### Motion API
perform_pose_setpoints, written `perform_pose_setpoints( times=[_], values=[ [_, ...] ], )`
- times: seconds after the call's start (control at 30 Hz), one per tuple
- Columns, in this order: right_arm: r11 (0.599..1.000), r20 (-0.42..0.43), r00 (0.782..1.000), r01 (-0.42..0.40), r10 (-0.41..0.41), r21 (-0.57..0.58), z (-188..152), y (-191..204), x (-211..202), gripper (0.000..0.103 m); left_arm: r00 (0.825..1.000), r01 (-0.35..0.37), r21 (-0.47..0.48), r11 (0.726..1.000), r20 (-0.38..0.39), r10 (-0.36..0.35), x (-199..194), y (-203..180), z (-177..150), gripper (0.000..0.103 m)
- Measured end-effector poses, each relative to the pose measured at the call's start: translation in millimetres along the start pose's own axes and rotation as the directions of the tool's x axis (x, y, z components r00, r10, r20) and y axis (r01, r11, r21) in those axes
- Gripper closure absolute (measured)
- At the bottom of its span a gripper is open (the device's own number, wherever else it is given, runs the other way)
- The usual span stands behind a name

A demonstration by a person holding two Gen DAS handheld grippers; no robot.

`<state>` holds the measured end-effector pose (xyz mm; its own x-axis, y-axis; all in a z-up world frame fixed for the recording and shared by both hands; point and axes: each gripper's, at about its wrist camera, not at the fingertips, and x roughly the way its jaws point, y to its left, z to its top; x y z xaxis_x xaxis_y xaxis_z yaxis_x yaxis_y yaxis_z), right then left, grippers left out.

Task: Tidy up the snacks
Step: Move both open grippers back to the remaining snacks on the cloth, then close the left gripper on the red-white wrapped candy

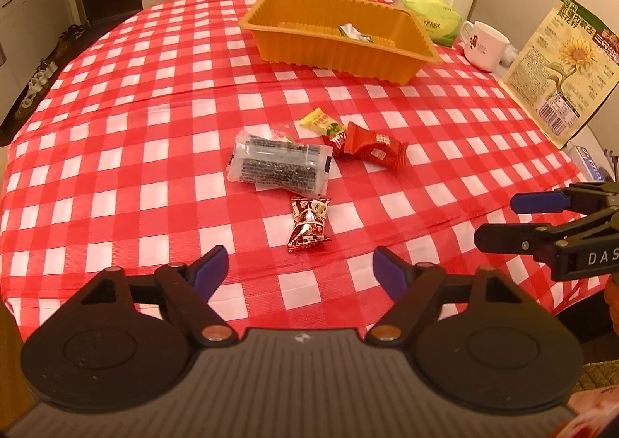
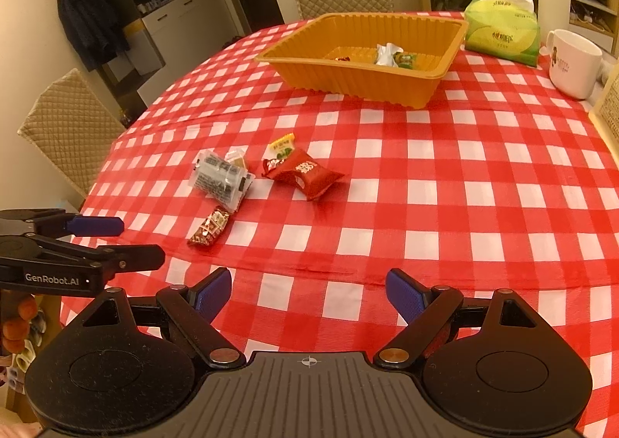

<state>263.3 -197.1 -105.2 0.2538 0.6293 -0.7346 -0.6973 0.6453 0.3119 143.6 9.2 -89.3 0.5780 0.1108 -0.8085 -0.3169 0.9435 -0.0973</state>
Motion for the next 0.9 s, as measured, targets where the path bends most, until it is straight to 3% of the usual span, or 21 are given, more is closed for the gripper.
perform_pose_setpoints(
  times=[0.4,0.73,0.9],
  values=[
    [0.999,-0.013,0.999,0.032,-0.032,0.035,1.5,-3.2,13.0,0.017,1.000,0.023,0.037,0.999,-0.022,-0.022,25.9,0.7,7.8,0.039],
    [0.996,-0.018,0.998,0.061,-0.060,0.064,3.4,-7.6,18.1,0.017,0.998,0.047,0.059,0.997,-0.044,-0.044,51.9,0.4,19.8,0.062],
    [0.994,-0.020,0.997,0.073,-0.072,0.076,2.2,-8.6,18.4,0.017,0.997,0.048,0.067,0.997,-0.058,-0.044,62.8,-0.1,22.8,0.063]
  ],
)
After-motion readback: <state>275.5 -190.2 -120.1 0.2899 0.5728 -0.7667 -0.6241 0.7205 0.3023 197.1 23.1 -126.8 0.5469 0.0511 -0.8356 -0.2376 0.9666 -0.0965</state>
